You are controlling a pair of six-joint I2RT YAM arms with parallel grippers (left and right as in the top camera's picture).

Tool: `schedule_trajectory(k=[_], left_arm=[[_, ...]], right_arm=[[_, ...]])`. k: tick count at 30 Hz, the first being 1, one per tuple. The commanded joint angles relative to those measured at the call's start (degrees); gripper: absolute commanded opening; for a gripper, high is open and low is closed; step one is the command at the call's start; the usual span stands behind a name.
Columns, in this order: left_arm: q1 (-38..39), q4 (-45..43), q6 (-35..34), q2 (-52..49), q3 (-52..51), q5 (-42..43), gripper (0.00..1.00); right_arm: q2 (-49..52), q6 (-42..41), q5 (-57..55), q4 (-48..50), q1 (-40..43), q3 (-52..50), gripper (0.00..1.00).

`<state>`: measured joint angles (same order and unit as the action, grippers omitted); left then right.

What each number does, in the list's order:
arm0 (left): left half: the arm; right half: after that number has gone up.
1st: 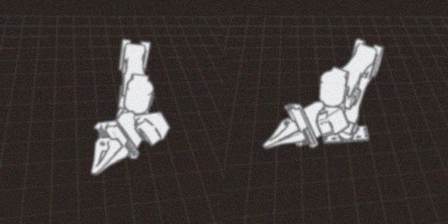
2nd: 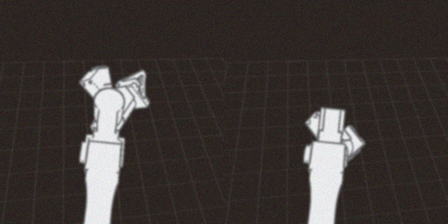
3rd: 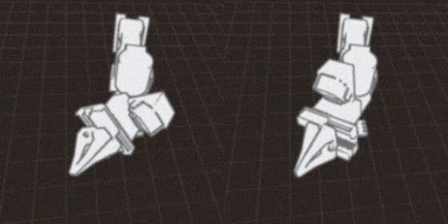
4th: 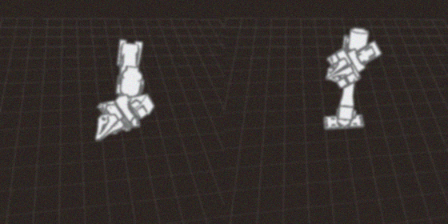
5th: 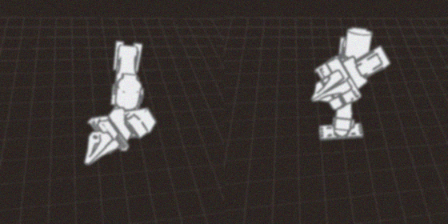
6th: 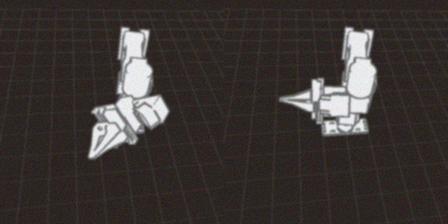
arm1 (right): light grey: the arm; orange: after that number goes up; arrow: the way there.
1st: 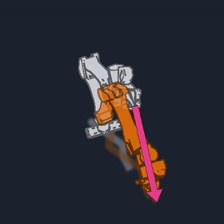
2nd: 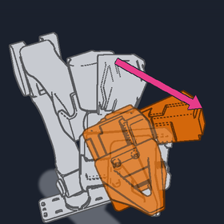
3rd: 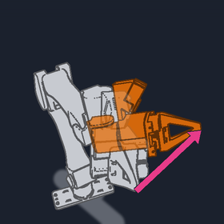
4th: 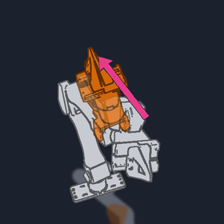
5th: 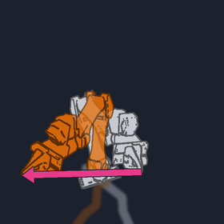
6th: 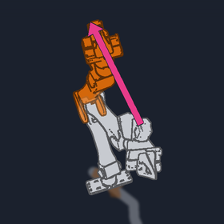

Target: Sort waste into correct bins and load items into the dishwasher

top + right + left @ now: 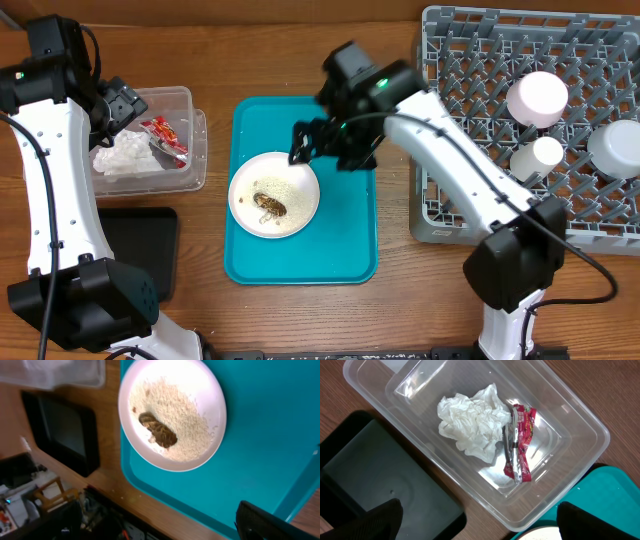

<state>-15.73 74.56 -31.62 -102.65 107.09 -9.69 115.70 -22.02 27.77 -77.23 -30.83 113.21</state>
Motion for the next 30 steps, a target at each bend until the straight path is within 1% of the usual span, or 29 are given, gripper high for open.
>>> schedule_trajectory(k=[1, 5, 8, 14, 18, 22, 25, 30], left_arm=[[0.76, 0.0, -0.74, 1.73, 0.39, -0.81, 1.0], [0.76, -0.02, -0.74, 1.73, 0.39, -0.81, 1.0], [0.76, -0.02, -0.74, 1.73, 0.39, -0.81, 1.0], [0.76, -0.02, -0.74, 1.73, 0.39, -0.81, 1.0], [0.76, 0.0, -0.74, 1.73, 0.39, -0.81, 1.0], [0.76, 0.0, -0.74, 1.73, 0.39, -0.81, 1.0], [0.76, -0.02, -0.72, 1.73, 0.39, -0.81, 1.0], [0.76, -0.09, -0.76, 1.73, 0.39, -0.79, 1.0]], right_arm=[[-2.14, 2.95, -0.44, -3.34, 4.57, 7.91, 1.0], [-3.74, 2.95, -9.44, -10.8, 11.08, 16.13, 1.0], [-4.72, 2.95, -16.96, -15.3, 17.81, 20.98, 1.0], [-5.42, 2.95, -30.05, -16.37, 30.42, 22.14, 1.0], [-5.33, 2.93, -30.71, -16.33, 37.35, 22.12, 1.0], [-5.33, 2.93, -30.71, -16.33, 41.83, 22.12, 1.0], [-5.33, 2.93, -30.71, -16.31, 44.28, 22.12, 1.0], [-5.33, 2.93, -30.71, -16.31, 45.7, 22.12, 1.0]])
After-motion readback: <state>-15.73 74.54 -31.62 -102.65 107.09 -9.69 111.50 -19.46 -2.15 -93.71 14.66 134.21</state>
